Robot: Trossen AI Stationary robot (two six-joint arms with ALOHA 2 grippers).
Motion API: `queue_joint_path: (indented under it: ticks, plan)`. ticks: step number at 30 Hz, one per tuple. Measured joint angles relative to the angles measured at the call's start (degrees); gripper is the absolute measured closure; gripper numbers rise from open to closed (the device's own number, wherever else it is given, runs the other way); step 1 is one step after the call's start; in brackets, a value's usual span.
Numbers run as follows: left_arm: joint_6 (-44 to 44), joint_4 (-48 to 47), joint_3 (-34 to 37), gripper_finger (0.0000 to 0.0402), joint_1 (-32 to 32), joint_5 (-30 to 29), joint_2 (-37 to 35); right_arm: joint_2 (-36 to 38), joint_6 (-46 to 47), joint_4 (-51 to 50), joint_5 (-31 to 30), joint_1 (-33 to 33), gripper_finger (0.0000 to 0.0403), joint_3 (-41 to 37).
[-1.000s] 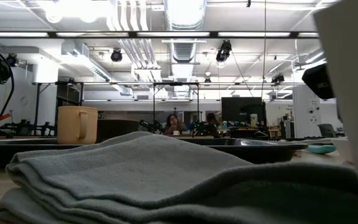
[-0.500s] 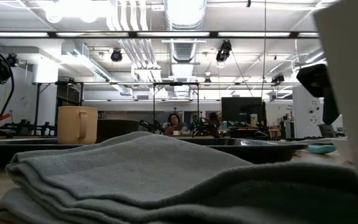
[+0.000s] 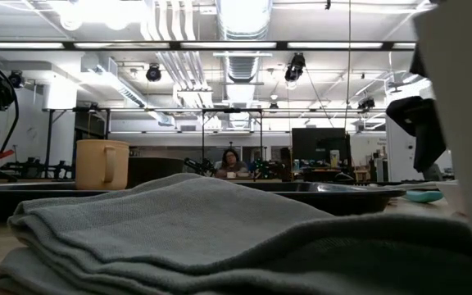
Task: Set up tray
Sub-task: Put the white plate on the bottom right of the orange mug
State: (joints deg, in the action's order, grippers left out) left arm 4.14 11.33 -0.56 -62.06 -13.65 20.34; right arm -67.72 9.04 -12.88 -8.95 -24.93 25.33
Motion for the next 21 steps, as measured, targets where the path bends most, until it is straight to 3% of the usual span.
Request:
queue_joint_path:
  ticks: [16,21]
  plan:
    - [0.0,0.0,0.0,0.0246,0.0,0.0,0.0,-0.18,0.76,0.4,1.86,3.66,0.0202,-1.25]
    - [0.0,0.0,0.0,0.0246,0.02,-0.02,0.0,-5.21,0.76,3.32,3.71,3.84,0.0202,-1.25]
